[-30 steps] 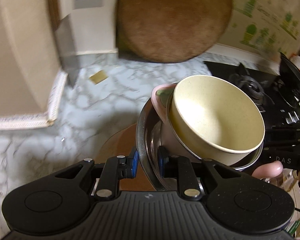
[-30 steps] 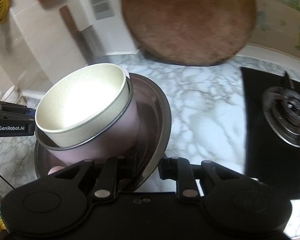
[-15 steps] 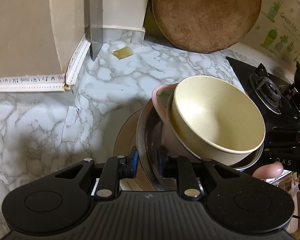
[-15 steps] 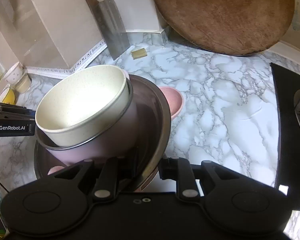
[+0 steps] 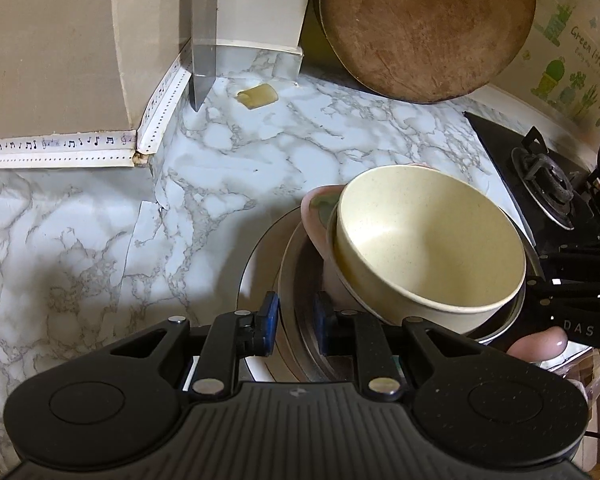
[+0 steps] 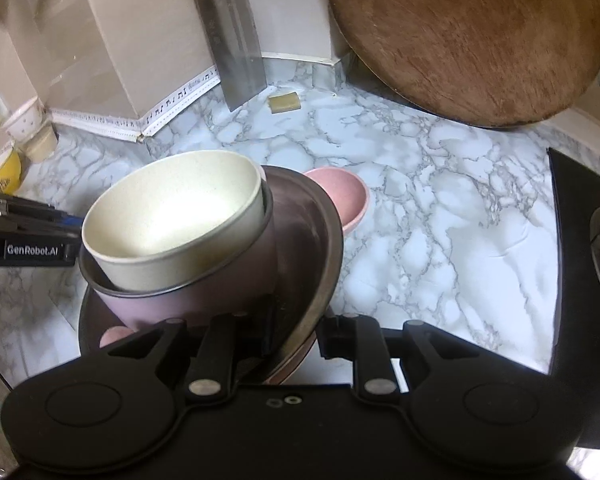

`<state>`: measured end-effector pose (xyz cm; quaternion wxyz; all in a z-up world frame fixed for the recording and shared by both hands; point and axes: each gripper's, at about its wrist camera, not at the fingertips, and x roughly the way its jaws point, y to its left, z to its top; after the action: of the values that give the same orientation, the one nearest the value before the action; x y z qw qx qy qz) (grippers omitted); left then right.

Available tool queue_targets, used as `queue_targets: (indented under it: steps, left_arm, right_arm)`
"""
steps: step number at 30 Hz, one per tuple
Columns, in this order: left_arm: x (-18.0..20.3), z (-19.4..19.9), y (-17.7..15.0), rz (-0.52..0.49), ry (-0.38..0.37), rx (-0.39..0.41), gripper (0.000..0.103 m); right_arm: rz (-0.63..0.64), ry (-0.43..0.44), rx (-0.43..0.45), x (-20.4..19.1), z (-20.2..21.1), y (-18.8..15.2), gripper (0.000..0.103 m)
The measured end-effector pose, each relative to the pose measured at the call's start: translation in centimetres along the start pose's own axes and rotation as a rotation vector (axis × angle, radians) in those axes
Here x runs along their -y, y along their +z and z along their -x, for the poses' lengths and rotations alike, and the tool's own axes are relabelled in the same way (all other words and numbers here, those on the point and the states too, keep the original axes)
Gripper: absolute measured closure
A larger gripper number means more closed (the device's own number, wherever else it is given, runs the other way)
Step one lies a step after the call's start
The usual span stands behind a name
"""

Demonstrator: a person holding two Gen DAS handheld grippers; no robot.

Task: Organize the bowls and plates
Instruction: 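Lower the steel bowl onto the plate stack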

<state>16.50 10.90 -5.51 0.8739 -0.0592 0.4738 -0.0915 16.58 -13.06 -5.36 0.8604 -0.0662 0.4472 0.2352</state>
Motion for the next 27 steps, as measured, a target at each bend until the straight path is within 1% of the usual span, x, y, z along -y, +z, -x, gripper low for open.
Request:
queue_targets:
  steps: [5, 11, 15, 20, 24, 27]
  left_arm:
    - [-0.2, 0.0, 0.0, 0.005, 0.0, 0.003, 0.085]
    - [-0.3, 0.0, -0.2, 0.011, -0.003, 0.003, 0.085]
    - [-0.3, 0.8, -0.4, 0.013, -0.007, 0.031, 0.085]
    - [-0.1, 2.5, -0.9, 0.01, 0.013, 0.078, 0.084]
    - [0.2, 4.0, -1.2, -0.01, 0.074, 0.126, 0.084]
    - [0.3, 5.0, -1.5, -0.012, 0.093, 0.151, 0.084]
  right_arm:
    - [-0.005, -0.019, -0.035, 0.0, -0.4, 0.2, 0.08]
    - [-0.008, -0.023, -0.025, 0.5, 0.5, 0.6, 0.08]
    - [0.004, -0.04, -0.001, 0.7, 1.7, 0.6, 0.08]
    - [-0.014, -0.026, 0.04, 1.0, 3.2, 0.4, 0.079]
    - [-0.01, -0.019, 0.086, 0.7, 4.5, 0.0, 0.078]
    - [-0.011, 0.0, 0.116, 0.4, 5.4, -0.2, 0.077]
